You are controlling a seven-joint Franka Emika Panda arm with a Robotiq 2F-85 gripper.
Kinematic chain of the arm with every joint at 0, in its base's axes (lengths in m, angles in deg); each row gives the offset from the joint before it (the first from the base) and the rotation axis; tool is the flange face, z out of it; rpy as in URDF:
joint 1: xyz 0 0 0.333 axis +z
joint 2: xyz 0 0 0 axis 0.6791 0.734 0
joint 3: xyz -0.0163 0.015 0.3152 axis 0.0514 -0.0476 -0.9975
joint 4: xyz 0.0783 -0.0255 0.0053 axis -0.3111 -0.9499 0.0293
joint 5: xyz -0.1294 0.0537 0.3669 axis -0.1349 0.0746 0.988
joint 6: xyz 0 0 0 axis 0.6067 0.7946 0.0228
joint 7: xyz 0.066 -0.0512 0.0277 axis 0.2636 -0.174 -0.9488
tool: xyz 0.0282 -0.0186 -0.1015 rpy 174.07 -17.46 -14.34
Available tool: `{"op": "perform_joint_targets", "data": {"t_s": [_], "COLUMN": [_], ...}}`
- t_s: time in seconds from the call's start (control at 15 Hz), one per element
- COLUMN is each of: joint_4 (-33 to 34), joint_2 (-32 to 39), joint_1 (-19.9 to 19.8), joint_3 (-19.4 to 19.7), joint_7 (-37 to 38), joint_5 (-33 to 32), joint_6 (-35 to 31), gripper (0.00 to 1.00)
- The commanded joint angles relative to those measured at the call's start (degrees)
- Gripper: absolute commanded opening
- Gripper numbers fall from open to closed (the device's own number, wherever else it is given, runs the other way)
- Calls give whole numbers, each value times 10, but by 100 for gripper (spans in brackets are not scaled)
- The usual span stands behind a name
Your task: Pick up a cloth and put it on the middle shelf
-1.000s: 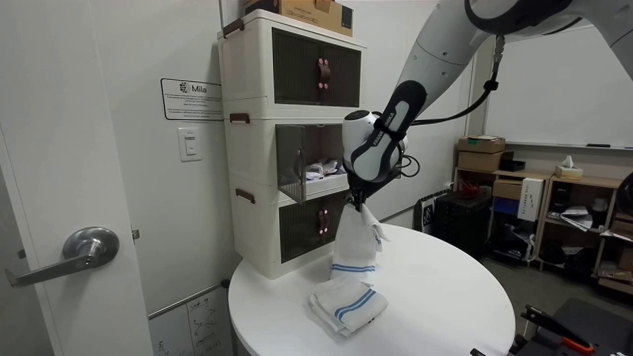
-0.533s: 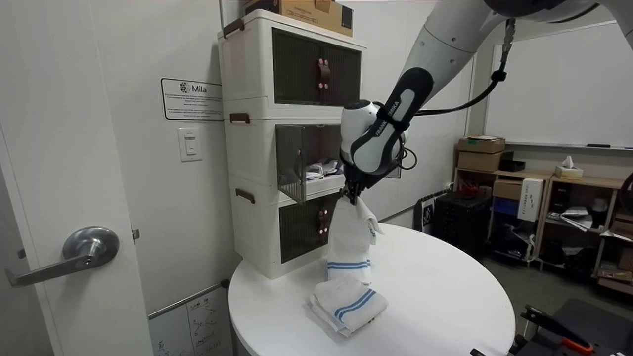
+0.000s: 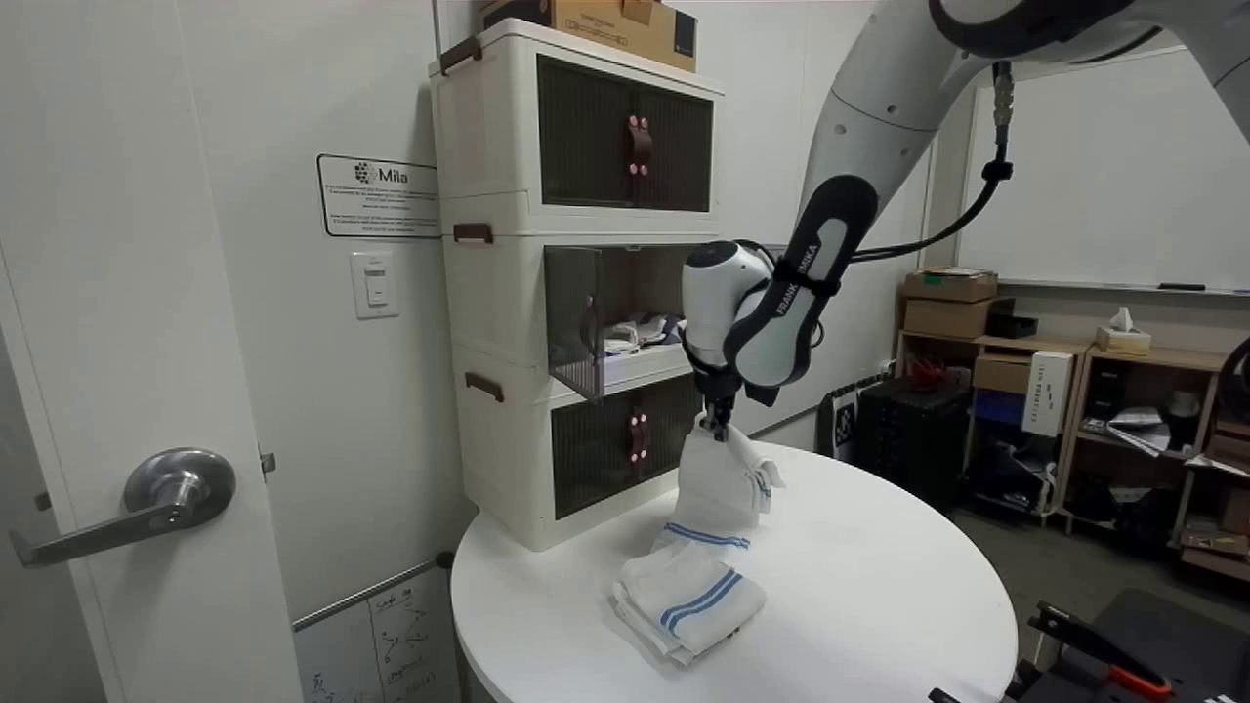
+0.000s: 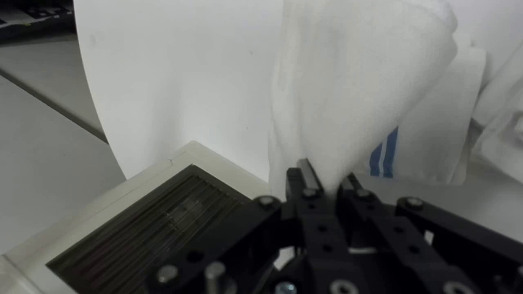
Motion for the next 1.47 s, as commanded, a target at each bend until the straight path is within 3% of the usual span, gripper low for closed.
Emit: {"op": "perform_joint_targets", "data": {"t_s": [0.0, 0.33, 0.4, 0.47, 0.53, 0.8, 0.87, 1.0, 1.4], "joint_4": [5, 3, 5, 5, 5, 6, 6, 5, 7], "joint_2": [35, 72, 76, 77, 80, 82, 82, 83, 97], "joint_1": [-17, -36, -38, -48, -54, -71, -75, -81, -78], "joint_3": [1, -22, -27, -39, -44, -60, -63, -68, -71], "joint_7": [-18, -45, -48, -54, -59, -76, -80, -94, -111], "joint_5": [-63, -49, -46, -43, -41, -28, -25, -16, -6], "joint_6": [-36, -67, -60, -58, -65, -55, -51, -51, -51], "gripper": [3, 4, 35, 36, 13, 3, 34, 40, 86]}}
